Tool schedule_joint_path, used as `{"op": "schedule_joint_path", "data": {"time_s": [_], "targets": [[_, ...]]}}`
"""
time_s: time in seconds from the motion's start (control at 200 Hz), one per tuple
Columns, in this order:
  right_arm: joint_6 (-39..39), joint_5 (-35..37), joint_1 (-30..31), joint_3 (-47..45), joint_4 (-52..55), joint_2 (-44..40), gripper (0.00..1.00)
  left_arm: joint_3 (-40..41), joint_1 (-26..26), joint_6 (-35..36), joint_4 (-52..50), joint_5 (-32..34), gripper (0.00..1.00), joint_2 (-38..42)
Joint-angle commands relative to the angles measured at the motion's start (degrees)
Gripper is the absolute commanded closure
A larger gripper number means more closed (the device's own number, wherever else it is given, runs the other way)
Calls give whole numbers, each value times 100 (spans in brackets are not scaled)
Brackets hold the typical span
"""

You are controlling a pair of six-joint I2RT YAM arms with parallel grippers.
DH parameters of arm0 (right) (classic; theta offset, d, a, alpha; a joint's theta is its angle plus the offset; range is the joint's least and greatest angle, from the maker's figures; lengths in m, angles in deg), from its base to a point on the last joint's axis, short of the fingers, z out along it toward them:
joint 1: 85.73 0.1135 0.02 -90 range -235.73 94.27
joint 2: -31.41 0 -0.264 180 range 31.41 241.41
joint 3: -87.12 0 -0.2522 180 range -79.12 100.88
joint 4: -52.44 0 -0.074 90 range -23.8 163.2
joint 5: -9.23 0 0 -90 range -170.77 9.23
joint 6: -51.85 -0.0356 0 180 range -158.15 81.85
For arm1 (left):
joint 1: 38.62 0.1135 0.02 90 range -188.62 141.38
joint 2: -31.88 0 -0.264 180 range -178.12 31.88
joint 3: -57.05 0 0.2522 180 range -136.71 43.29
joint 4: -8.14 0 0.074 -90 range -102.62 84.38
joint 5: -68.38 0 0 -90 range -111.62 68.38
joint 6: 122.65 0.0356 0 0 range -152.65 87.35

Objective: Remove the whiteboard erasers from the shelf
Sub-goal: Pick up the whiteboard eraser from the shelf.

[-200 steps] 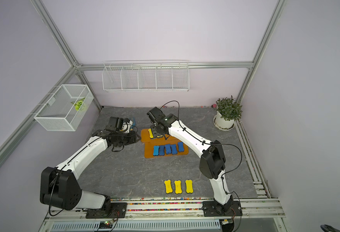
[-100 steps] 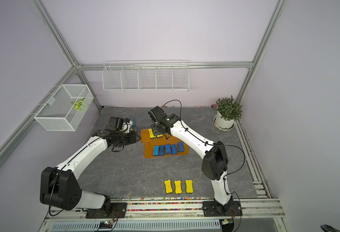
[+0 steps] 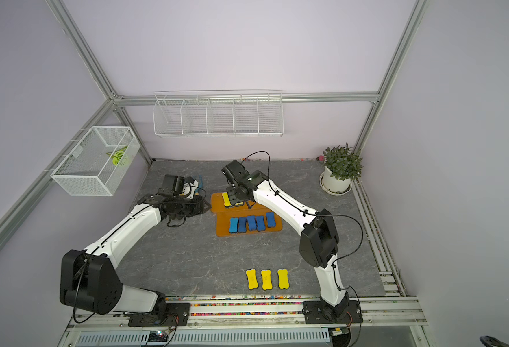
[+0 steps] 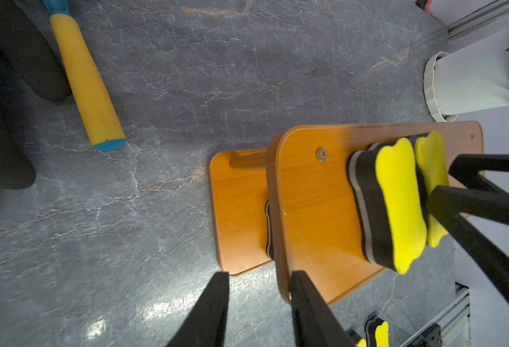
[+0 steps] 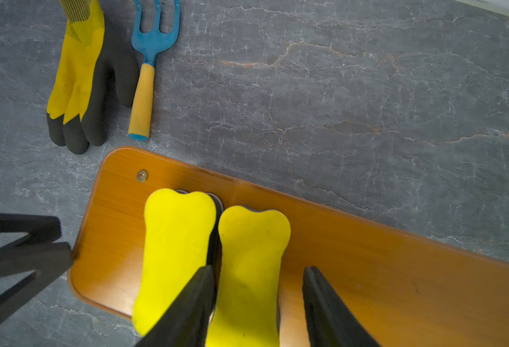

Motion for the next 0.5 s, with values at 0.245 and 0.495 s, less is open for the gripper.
{"op": "schedule_joint_path", "data": {"time_s": [0.245,0.495], "targets": [[30,182,-37,-14,79,196,46,40,35,69,18,69,60,37],[31,354,-37,-22,157,288,47,31,53,66,9,86,60,45]]}}
